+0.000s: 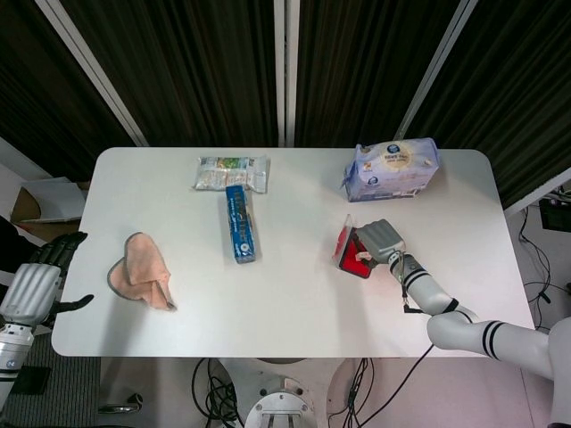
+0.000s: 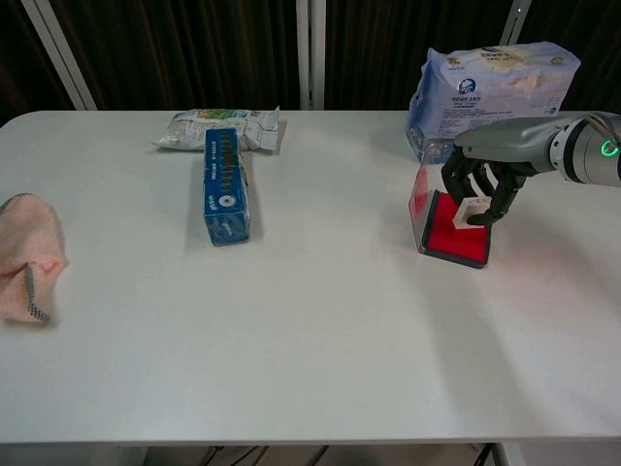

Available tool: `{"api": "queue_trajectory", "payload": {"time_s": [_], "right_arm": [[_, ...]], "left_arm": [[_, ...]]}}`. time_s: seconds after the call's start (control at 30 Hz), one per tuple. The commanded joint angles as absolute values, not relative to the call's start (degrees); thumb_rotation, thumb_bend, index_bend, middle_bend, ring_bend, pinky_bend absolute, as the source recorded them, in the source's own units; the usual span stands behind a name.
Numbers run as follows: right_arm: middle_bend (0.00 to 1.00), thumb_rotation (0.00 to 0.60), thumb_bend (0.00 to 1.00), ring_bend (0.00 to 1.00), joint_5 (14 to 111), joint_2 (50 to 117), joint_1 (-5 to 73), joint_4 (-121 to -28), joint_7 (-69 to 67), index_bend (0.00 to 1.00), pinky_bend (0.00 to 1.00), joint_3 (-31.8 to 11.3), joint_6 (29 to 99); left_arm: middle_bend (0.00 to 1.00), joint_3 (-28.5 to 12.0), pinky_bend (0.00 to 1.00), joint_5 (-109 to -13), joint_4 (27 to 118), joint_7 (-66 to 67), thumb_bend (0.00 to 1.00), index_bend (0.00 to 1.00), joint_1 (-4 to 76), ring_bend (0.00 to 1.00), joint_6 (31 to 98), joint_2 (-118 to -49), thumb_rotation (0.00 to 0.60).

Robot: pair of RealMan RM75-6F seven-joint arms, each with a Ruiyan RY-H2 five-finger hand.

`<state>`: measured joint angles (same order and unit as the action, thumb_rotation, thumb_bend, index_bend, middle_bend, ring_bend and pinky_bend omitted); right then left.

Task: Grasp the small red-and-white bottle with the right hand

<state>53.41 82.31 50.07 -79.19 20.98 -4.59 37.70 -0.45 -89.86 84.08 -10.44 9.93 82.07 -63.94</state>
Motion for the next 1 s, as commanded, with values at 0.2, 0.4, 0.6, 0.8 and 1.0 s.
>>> {"api": "queue_trajectory", "payload": {"time_s": [0.2,0.4,0.6,0.8,1.0], "right_arm": [[0.57,0.600,0.32,0.57,51.1,83.2,51.1,-78.5,22.4,0.69,0.63,-3.7,37.6],[0.57,0.600,0.33,0.57,50.2,83.8,51.6,-77.5,22.9,0.69,0.63,-3.1,37.5],[0.57,0.600,0.34,0.57,50.4,83.6,51.6,-78.1,22.4,0.69,0.63,-3.2,38.1],[0.58,0.600,0.34,0.57,51.6,81.2,51.2,-81.0,20.9,0.69,0.63,-3.8,39.3],[0.58,0.600,0.34,0.57,53.5,77.8,50.3,-85.2,19.4,0.69,0.63,-4.4,40.9]], "left_arm": [[0.09,-0.4,0.18,-89.8,83.8,-10.8,0.02,0.06,9.9,0.08,82.0,-64.0,0.598],[0.09,-0.4,0.18,-89.8,83.6,-10.9,0.02,0.06,10.0,0.08,82.0,-64.1,0.596],[0.09,-0.4,0.18,-89.8,83.8,-10.7,0.02,0.06,9.9,0.08,82.1,-64.0,0.596],[0.09,-0.5,0.18,-90.0,84.4,-10.2,0.02,0.06,9.9,0.08,82.3,-63.7,0.598],[0.09,-0.5,0.18,-90.2,85.1,-9.6,0.02,0.06,10.1,0.08,82.2,-63.6,0.598]]}}
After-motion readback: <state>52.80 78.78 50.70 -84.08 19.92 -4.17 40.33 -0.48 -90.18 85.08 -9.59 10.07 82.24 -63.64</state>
